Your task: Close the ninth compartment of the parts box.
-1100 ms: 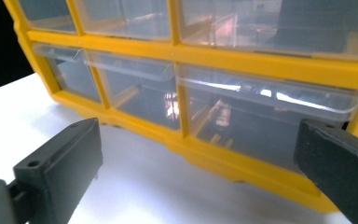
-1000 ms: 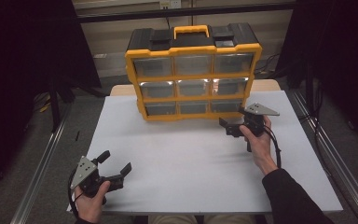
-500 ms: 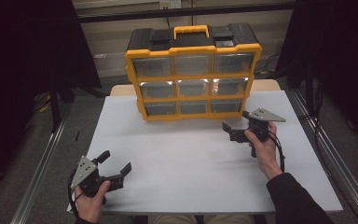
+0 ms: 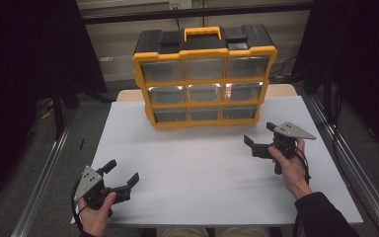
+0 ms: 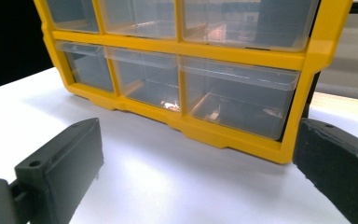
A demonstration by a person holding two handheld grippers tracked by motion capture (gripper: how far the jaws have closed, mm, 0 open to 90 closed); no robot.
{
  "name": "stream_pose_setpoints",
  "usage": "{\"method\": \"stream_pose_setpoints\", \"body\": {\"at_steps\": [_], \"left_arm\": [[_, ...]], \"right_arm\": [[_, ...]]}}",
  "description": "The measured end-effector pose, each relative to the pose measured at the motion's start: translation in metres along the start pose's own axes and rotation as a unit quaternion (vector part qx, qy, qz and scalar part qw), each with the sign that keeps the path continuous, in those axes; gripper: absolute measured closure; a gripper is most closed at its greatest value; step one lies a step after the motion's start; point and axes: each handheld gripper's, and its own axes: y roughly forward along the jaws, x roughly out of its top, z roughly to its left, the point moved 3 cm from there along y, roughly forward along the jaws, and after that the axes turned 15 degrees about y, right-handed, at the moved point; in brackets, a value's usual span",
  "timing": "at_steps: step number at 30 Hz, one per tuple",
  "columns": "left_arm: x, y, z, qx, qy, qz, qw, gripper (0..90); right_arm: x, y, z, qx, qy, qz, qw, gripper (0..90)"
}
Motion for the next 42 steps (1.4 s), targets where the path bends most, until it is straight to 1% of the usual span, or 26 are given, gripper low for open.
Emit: {"method": "stream_pose_setpoints", "body": {"at_steps": [3,4,5,6,7,8,11,13,16,18,23,26,27,29,32,34,37,41,42], "left_arm": [[0.0,0.0,0.0,0.0,0.002,0.0,1.0,4.4],[0.0,0.0,-0.001,-0.004,-0.002,-0.001,1.0,4.3],[0.0,0.001,-0.002,-0.003,-0.004,-0.002,1.0,4.4],[0.0,0.0,-0.001,-0.002,0.001,0.0,1.0,4.4],[0.0,0.0,-0.001,0.0,0.002,0.001,1.0,4.4],[0.001,0.0,-0.002,-0.004,-0.001,-0.001,1.0,4.3],[0.0,0.0,-0.001,0.0,0.001,0.0,1.0,4.4],[0.0,-0.001,-0.001,0.001,0.002,0.001,1.0,4.3],[0.0,-0.001,-0.001,0.001,-0.001,-0.001,1.0,4.3],[0.001,-0.001,-0.002,0.001,0.0,-0.001,1.0,4.3],[0.001,-0.002,-0.002,-0.001,0.0,0.0,1.0,4.4],[0.0,-0.002,-0.002,-0.001,-0.001,0.001,1.0,4.4],[0.0,-0.001,-0.003,0.001,-0.005,-0.002,1.0,4.4],[0.0,-0.002,-0.002,0.0,0.002,0.002,1.0,4.4],[0.0,-0.001,-0.002,0.001,-0.002,-0.001,1.0,4.4],[0.001,-0.001,-0.002,0.0,0.001,0.001,1.0,4.4],[0.0,-0.001,-0.003,-0.001,0.0,0.0,1.0,4.4],[0.001,-0.001,-0.002,-0.001,0.0,0.0,1.0,4.4],[0.001,-0.001,-0.003,-0.002,-0.001,0.0,1.0,4.3]], "right_arm": [[-0.002,-0.008,-0.002,-0.001,0.002,-0.005,1.0,1.2],[-0.003,-0.011,-0.002,-0.001,0.003,-0.006,1.0,1.1],[-0.004,-0.014,-0.003,-0.002,0.003,-0.006,1.0,1.1],[-0.005,-0.016,-0.003,-0.004,-0.001,-0.005,1.0,1.1],[-0.006,-0.019,-0.003,-0.004,-0.002,-0.005,1.0,1.1],[-0.007,-0.022,-0.003,-0.003,0.002,-0.006,1.0,1.2],[-0.007,-0.031,-0.002,-0.003,-0.001,-0.012,0.9999,1.1],[-0.008,-0.036,-0.002,-0.003,0.002,-0.017,0.9999,1.1],[-0.01,-0.043,-0.001,-0.005,0.0,-0.014,0.9999,1.4],[-0.012,-0.048,-0.001,-0.008,-0.002,-0.011,0.9999,1.2],[-0.014,-0.06,-0.005,-0.018,-0.001,-0.02,0.9996,1.1],[-0.017,-0.067,-0.007,-0.017,0.001,-0.017,0.9997,1.1],[-0.017,-0.068,-0.007,-0.019,0.0,-0.017,0.9997,1.2],[-0.018,-0.073,-0.008,-0.019,0.002,-0.018,0.9997,1.1],[-0.021,-0.078,-0.01,-0.025,0.0,-0.022,0.9994,0.7],[-0.024,-0.081,-0.012,-0.028,0.0,-0.018,0.9995,0.8],[-0.027,-0.086,-0.013,-0.034,0.002,-0.015,0.9993,0.8],[-0.029,-0.095,-0.016,-0.039,0.0,-0.019,0.9991,0.9],[-0.03,-0.098,-0.017,-0.041,0.003,-0.018,0.999,0.8]]}}
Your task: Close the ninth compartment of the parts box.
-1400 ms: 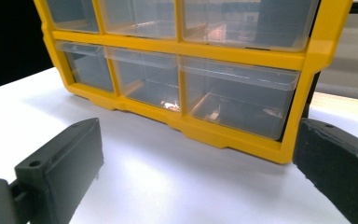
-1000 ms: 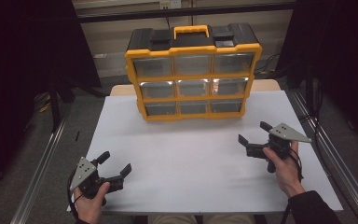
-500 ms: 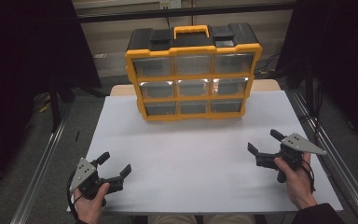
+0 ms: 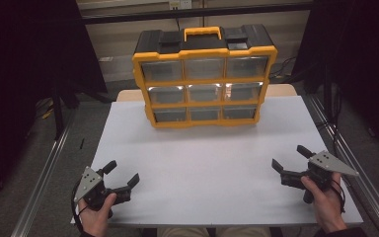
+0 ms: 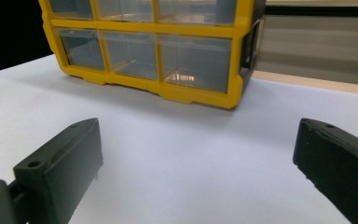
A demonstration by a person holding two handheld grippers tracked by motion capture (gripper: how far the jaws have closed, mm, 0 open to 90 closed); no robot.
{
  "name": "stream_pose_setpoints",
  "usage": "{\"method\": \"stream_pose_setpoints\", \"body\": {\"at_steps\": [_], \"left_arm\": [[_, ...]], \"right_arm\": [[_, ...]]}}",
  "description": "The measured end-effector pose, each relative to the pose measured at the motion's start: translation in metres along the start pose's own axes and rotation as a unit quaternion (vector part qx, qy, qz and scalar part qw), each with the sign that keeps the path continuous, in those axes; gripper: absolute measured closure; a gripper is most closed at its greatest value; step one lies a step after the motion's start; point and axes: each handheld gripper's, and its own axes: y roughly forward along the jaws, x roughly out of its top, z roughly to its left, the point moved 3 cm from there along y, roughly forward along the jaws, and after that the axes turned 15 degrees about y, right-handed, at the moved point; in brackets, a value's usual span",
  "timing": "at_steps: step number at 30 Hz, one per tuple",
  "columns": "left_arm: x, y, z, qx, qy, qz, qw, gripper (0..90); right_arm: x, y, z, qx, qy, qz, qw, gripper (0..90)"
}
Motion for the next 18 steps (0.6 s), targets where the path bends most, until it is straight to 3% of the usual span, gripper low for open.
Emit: {"method": "stream_pose_setpoints", "body": {"at_steps": [10,18], "left_arm": [[0.0,-0.002,0.0,0.001,0.002,0.003,1.0,4.4],[0.0,-0.002,0.001,0.001,-0.003,0.008,1.0,4.3]], "right_arm": [[-0.008,-0.016,-0.014,-0.013,0.006,0.005,0.9999,1.4],[-0.009,-0.019,-0.011,-0.008,-0.001,0.004,1.0,1.1]]}}
